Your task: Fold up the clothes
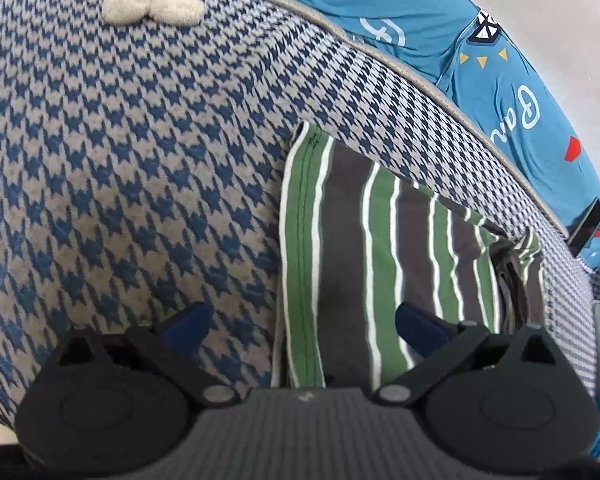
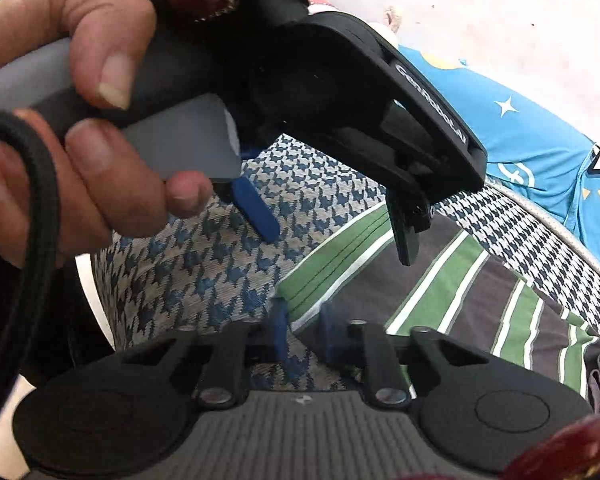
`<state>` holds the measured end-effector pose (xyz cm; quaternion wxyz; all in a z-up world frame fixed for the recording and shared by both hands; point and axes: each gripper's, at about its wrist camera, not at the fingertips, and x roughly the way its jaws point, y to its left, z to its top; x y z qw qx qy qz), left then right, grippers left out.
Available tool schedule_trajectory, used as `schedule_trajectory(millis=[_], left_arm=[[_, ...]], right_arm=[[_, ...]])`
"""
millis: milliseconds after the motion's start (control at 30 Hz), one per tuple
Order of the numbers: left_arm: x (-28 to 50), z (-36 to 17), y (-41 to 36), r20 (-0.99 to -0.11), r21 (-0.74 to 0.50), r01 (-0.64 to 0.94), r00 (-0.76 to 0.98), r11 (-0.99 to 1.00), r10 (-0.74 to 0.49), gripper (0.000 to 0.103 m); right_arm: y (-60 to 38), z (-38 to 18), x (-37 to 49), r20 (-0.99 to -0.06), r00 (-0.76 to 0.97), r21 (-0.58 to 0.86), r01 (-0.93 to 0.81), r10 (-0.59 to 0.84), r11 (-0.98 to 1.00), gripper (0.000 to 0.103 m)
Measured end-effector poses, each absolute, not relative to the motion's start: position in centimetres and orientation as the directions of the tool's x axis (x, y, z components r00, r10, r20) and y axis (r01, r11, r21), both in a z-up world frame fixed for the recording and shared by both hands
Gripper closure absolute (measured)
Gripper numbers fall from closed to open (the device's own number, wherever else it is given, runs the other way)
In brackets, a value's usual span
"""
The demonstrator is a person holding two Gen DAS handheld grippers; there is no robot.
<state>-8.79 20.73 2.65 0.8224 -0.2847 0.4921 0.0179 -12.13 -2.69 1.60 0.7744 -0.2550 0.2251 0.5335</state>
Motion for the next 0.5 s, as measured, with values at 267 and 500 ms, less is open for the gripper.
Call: schedule_trajectory(millis=[267,500], left_arm=[[-8.2,2.4,21.9,-0.809,-0.546,-0.310,0.438,0.779,-0.392,0.000],[-6.7,2.3,20.9,-0.751,-0.629,-0.235,0.431,0.741,-0.500,0.000]], right_arm=[[-3.7,3.1,-9.7,-0.589,0.300,-0.008,-0.931,0.751,0.365,0.093],[-4.3,3.7,-8.0,-0.575,0.274,0.074,-0.921,0.771,0.382,0.093]])
